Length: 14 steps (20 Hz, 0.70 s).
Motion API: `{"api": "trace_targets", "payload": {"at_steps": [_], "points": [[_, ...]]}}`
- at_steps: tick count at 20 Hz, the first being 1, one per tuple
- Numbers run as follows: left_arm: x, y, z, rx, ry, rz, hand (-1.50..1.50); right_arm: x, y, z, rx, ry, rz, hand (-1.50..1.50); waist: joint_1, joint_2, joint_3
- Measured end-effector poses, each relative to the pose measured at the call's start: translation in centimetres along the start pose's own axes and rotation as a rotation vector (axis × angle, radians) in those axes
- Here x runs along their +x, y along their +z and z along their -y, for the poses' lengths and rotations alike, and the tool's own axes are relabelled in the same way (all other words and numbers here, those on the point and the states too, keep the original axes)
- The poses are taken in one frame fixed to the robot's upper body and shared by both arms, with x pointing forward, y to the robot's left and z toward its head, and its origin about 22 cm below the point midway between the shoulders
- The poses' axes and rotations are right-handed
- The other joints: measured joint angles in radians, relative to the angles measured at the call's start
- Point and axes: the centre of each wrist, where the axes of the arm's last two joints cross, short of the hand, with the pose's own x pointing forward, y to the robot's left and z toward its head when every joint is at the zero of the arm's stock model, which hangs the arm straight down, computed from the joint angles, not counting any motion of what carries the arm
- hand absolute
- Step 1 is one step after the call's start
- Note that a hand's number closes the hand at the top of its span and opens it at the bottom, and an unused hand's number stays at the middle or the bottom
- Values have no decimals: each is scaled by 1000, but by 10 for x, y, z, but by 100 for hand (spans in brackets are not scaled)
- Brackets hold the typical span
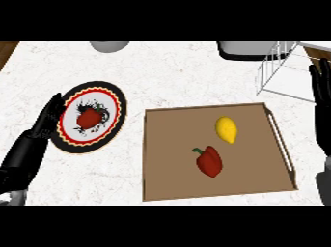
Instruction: Pick the lemon from the tray and place it in the tiered shelf
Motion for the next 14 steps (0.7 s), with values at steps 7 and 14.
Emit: {"api": "trace_targets", "payload": {"at_steps": [7, 14], "points": [[-6, -18, 22, 10, 26, -39, 0, -13, -24, 10, 25, 30, -204, 150, 13, 26, 3], [-9, -23, 37, -5, 64, -87, 0, -55, 1, 57, -246, 455, -281, -150, 14, 45, -8]]}}
